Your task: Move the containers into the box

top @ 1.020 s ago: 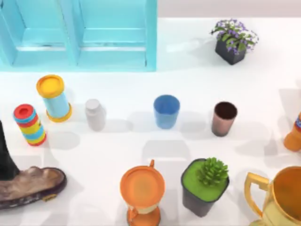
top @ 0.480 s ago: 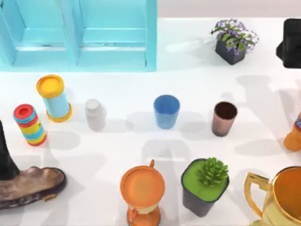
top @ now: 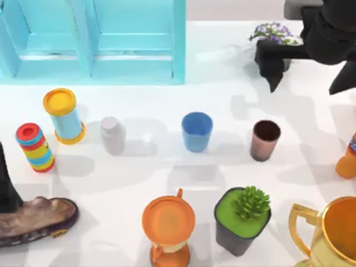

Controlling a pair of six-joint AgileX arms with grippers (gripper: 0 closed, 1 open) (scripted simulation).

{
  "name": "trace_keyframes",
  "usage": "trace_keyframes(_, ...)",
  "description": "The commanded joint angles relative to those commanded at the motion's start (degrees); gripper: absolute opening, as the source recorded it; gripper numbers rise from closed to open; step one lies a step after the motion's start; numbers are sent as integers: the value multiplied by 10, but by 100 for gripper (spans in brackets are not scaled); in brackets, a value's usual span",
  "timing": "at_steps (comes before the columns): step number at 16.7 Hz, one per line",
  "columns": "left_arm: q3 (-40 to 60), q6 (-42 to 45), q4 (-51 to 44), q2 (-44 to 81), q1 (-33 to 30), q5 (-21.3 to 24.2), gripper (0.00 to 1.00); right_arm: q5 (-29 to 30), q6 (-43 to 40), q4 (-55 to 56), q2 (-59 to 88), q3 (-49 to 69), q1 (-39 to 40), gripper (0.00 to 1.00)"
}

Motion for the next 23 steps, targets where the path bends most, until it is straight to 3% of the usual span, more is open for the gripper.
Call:
trace_keyframes(4, 0, 0, 0, 0, 0, 0, 100, 4, 19, -62, 87, 72, 11, 100)
trace_keyframes(11, 0, 0, 0, 0, 0, 0, 100, 4, 20, -66, 96, 77, 10, 100)
trace_keyframes(19, 0, 0, 0, 0, 0, 0, 100, 5, 22, 111, 115, -77, 14, 100)
trace_keyframes(23, 0, 0, 0, 0, 0, 0, 100, 5, 23, 146, 121, -111, 14, 100)
